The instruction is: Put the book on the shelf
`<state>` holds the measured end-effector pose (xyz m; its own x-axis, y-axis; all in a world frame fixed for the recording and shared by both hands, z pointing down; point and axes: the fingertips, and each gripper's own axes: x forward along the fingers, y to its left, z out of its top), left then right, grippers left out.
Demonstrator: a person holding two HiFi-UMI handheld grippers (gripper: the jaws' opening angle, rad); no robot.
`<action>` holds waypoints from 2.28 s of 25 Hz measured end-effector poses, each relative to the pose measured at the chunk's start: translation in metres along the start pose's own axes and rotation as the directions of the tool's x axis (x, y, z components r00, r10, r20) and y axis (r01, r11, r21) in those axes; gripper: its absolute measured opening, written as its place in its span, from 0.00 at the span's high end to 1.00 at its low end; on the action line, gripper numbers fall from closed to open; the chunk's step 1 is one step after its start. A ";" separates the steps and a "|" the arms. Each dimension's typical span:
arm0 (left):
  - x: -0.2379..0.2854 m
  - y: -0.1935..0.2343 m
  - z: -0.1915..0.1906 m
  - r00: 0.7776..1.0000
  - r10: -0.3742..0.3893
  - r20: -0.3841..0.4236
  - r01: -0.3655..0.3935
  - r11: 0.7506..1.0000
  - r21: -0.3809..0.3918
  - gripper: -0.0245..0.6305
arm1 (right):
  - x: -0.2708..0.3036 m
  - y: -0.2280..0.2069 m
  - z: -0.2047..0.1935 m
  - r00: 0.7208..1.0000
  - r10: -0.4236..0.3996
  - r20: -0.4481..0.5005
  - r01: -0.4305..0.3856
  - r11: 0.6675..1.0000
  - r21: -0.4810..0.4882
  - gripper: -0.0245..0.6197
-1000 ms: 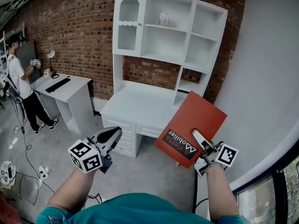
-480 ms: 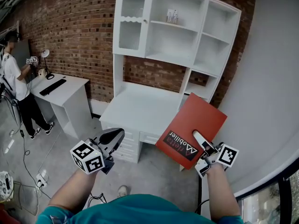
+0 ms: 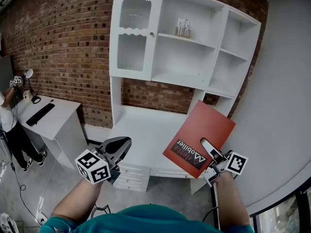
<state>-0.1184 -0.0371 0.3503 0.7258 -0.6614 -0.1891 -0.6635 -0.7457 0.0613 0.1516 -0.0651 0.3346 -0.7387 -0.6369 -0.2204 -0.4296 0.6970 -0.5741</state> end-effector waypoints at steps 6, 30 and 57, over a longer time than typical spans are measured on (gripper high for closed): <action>0.025 0.071 -0.005 1.000 -0.021 -0.016 0.021 1.000 -0.022 0.94 | 0.051 -0.037 0.011 0.999 -0.039 0.027 0.039 0.999 0.015 0.69; 0.216 0.148 -0.032 0.993 0.117 0.020 -0.117 0.993 0.001 0.94 | 0.141 -0.202 0.133 0.992 0.112 -0.055 -0.110 0.993 0.050 0.69; 0.310 0.251 0.004 1.000 -0.027 0.012 0.024 0.984 0.174 0.94 | 0.325 -0.288 0.227 0.967 -0.104 -0.235 0.121 0.991 0.061 0.69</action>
<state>-0.0604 -0.4287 0.3033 0.7412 -0.6399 -0.2028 -0.6670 -0.7361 -0.1149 0.1531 -0.5476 0.2488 -0.7914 -0.6105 0.0315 -0.4835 0.5936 -0.6433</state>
